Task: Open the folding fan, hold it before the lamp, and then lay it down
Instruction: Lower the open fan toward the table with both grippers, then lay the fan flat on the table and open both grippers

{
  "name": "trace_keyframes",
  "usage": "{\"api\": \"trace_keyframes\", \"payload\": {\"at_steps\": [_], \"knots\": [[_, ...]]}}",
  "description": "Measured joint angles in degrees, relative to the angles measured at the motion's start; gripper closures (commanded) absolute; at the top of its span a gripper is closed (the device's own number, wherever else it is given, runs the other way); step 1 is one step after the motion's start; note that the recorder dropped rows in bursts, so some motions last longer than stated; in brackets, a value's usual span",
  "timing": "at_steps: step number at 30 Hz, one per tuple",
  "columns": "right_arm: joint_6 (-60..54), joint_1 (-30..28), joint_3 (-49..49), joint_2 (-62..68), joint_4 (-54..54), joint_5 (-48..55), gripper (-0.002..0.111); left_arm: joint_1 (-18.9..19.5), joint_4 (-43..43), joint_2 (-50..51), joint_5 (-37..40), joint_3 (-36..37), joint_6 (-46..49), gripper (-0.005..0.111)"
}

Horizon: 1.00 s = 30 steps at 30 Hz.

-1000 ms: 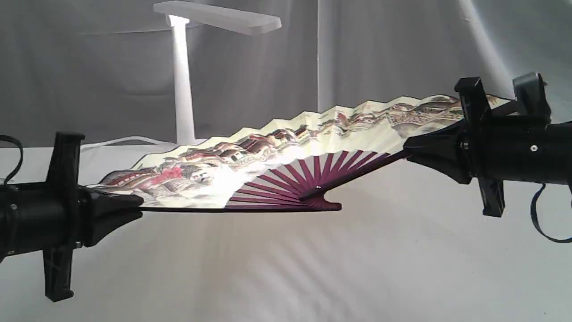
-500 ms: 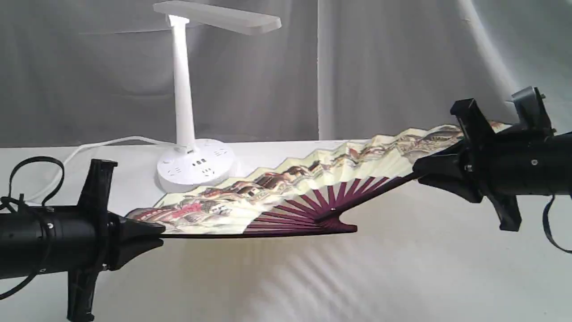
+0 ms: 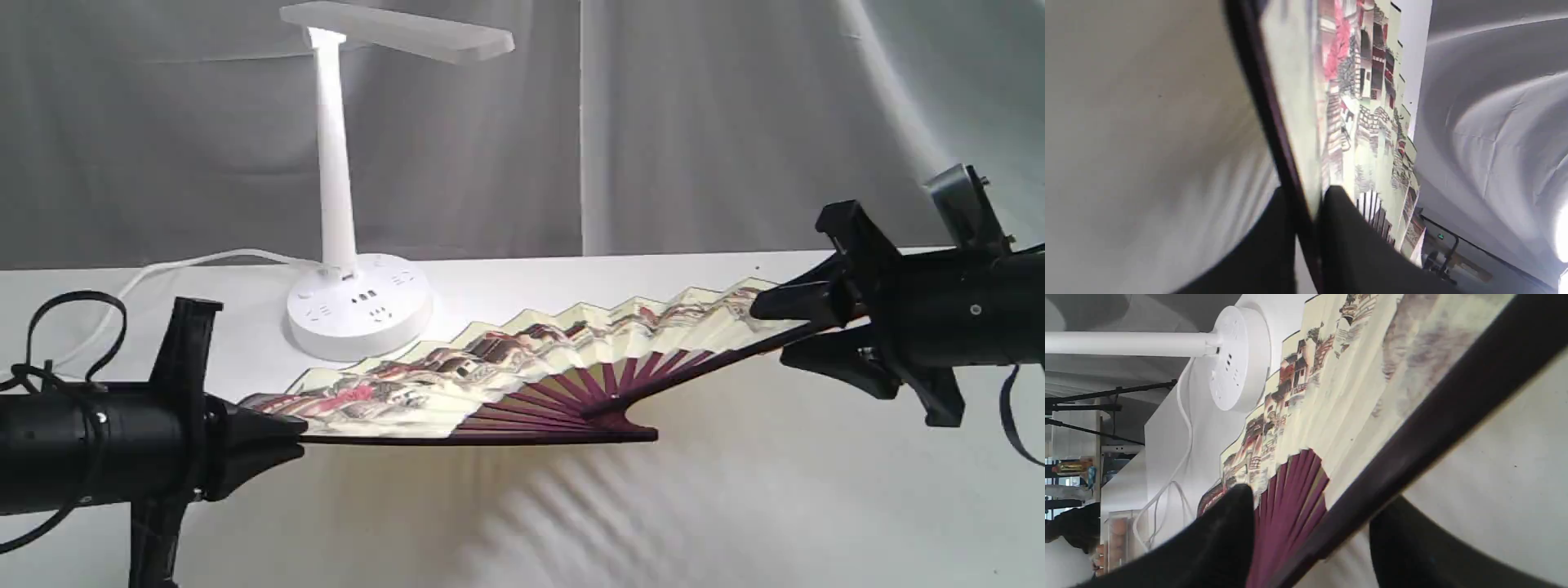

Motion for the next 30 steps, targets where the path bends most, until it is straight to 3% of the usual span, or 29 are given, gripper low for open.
{"api": "trace_keyframes", "payload": {"at_steps": [9, 15, 30], "knots": [[0.7, -0.6, 0.0, 0.0, -4.2, -3.6, 0.053, -5.6, 0.0, 6.1, -1.4, -4.2, -0.5, 0.107], [1.8, -0.6, 0.0, 0.0, -7.0, -4.9, 0.053, -6.2, 0.0, 7.3, -0.7, -5.1, -0.1, 0.105], [2.6, -0.6, 0.0, 0.0, -7.1, -4.6, 0.053, -6.9, 2.1, 7.7, -2.3, -7.2, 3.4, 0.068]]}}
